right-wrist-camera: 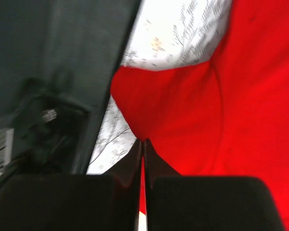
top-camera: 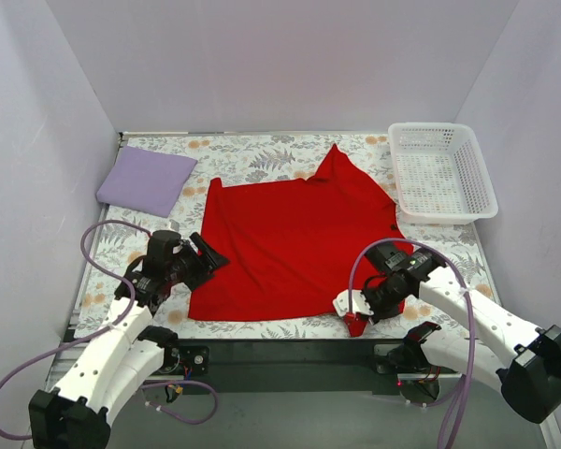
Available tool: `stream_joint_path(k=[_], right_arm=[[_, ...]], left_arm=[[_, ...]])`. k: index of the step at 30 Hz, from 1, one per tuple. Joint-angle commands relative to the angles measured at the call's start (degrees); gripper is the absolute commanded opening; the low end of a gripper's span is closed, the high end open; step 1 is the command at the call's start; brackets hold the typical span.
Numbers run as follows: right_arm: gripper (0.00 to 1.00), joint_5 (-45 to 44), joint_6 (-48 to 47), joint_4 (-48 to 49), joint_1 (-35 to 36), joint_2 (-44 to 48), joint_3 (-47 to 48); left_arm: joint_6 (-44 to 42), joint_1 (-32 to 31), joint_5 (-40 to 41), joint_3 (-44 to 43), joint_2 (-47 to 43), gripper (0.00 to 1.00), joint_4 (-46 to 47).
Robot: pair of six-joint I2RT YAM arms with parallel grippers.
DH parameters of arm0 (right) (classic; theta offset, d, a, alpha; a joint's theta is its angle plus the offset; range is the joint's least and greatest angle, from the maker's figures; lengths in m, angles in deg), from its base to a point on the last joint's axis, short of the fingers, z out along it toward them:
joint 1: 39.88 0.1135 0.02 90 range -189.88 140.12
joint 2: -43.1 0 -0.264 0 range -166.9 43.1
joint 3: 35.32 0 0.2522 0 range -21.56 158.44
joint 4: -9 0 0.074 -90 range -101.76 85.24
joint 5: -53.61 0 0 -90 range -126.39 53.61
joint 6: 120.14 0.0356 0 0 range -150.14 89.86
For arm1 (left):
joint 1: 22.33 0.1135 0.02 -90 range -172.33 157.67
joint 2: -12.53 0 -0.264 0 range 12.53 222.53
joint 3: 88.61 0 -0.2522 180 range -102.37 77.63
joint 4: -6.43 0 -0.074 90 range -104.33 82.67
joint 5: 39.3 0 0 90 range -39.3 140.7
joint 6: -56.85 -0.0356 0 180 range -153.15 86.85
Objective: Fold and stack the t-shirts
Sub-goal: Flatten the tshirt out
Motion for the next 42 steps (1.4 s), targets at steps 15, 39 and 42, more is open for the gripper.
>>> stream_joint_path(k=[15,39,42], right_arm=[[0.98,-8.0,32.0,22.8,-23.7,4.8,8.2],[0.72,-3.0,24.1,30.4,-47.8,-15.4,1.9],[0.72,-2.3,23.1,30.3,-47.8,-14.2,1.0]], left_arm=[[-16.5,3.5,16.7,-11.7,14.2,0.77,6.2],[-20.7,13.2,2.6,-11.1,41.0,0.4,10.2],[-20.5,13.2,2.6,-10.3,40.7,0.21,10.4]])
